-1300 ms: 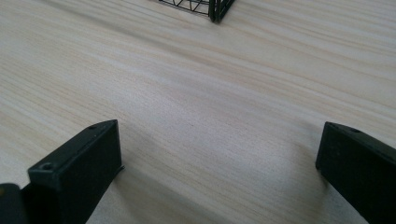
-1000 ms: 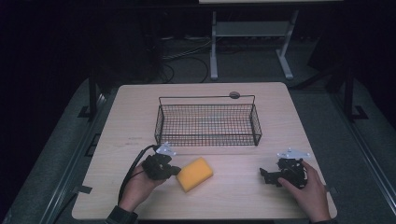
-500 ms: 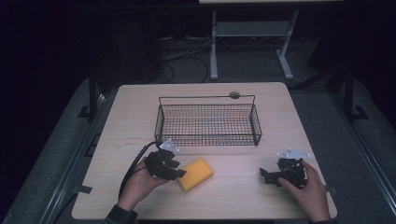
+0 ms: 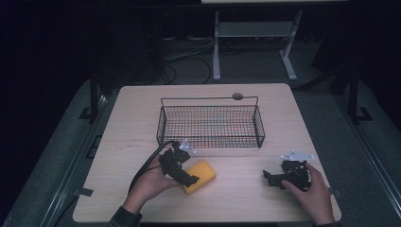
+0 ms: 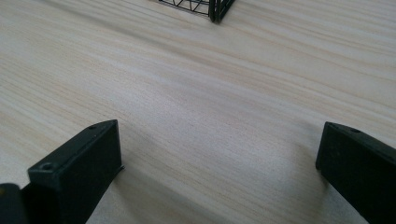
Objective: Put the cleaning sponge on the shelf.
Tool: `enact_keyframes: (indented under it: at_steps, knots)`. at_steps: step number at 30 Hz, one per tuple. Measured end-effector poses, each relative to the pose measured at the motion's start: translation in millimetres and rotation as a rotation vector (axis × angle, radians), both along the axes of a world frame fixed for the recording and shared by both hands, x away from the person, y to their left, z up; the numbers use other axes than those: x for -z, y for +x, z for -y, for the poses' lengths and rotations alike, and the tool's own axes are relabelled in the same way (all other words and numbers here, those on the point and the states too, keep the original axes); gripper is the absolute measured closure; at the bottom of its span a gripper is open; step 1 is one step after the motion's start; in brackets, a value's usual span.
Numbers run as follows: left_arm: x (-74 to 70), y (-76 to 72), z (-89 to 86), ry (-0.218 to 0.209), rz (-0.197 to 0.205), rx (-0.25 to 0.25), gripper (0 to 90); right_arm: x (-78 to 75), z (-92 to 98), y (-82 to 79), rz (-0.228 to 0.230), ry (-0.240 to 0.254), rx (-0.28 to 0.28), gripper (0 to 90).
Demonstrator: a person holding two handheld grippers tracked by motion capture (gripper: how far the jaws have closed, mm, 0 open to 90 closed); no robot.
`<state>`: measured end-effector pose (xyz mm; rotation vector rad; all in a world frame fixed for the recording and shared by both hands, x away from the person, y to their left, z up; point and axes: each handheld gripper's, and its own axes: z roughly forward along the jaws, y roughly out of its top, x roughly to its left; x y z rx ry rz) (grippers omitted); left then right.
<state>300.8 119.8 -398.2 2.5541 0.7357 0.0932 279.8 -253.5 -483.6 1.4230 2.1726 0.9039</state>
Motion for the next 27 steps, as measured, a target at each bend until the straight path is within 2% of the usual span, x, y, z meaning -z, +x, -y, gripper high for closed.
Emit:
enact_keyframes:
  at_steps: [1, 3, 7, 15, 27]
  knots:
    - [0.7, -0.2, 2.4, -0.002, -0.001, -0.004, 13.2, 0.0, 0.0, 0.0, 0.000, 0.000, 0.000, 0.0]
    - [2.4, 0.4, 6.6, 0.016, -0.007, 0.010, 13.2, 0.0, 0.0, 0.0, 0.000, 0.000, 0.000, 0.0]
    - [9.6, 2.7, 12.4, 0.050, -0.013, 0.003, 13.2, 0.0, 0.0, 0.0, 0.000, 0.000, 0.000, 0.0]
    - [16.3, 7.5, 21.3, 0.077, -0.025, 0.021, 13.2, 0.0, 0.0, 0.0, 0.001, 0.000, 0.000, 0.0]
    - [33.1, 10.4, 36.9, 0.142, -0.043, 0.053, 13.4, 0.0, 0.0, 0.0, 0.001, 0.000, 0.000, 0.0]
